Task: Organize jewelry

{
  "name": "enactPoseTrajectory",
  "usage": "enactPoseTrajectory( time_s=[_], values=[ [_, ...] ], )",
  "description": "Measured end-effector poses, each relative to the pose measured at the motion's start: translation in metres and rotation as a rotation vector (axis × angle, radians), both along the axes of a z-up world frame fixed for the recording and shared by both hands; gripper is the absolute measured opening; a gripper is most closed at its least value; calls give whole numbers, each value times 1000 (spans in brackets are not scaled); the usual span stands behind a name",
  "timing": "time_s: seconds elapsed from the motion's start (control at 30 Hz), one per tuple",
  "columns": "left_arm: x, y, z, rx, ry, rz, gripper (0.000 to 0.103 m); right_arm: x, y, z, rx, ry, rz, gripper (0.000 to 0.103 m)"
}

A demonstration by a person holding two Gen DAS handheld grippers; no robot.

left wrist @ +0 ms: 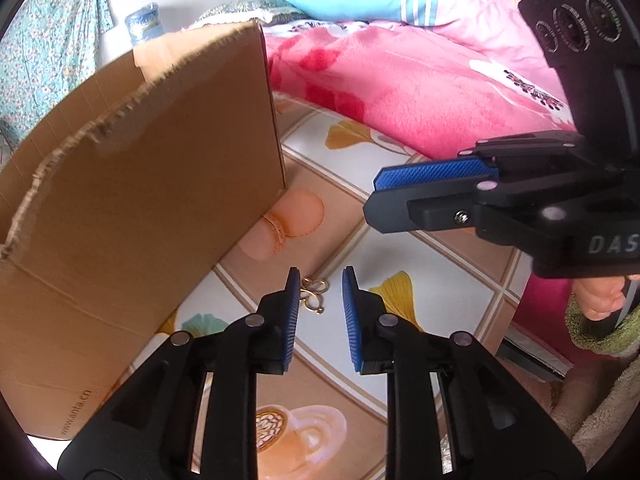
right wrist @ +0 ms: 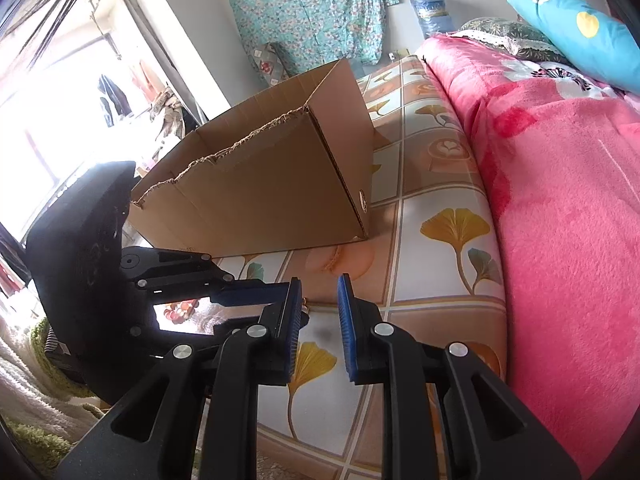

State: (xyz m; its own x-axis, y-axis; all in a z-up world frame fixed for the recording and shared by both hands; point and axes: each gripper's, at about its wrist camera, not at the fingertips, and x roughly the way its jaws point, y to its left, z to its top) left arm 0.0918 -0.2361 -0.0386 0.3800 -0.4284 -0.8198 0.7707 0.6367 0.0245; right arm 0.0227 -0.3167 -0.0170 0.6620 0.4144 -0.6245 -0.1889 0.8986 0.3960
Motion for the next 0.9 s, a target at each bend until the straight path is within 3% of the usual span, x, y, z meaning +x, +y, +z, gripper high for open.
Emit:
enactPoseTrajectory(
  time_s=[0.13, 0.17, 0.27, 0.57, 0.67, 0.8, 0.9],
  values=[
    [0, -5, 0, 10, -29, 2, 17, -1, -3, 0, 8, -3, -6, 19],
    [1, -6, 0, 19, -33, 9, 9, -1, -4, 0, 9, -4, -8, 19],
    [1, -7, 0, 32, -36, -5, 0, -1, -5, 0, 19, -4, -10, 19],
    [3, 3, 4, -2, 4, 32, 0, -1, -6, -1, 22, -6, -15, 19],
    [1, 14, 11, -27, -28, 62, 0, -1, -6, 0, 21, -10, -14, 19],
    [0, 14, 4, 44, -36, 86, 0, -2, -6, 0, 20, -14, -14, 19],
    [-3, 10, 0, 51, -31, 78, 0, -3, -6, 1, 21, -19, -15, 19]
  ],
)
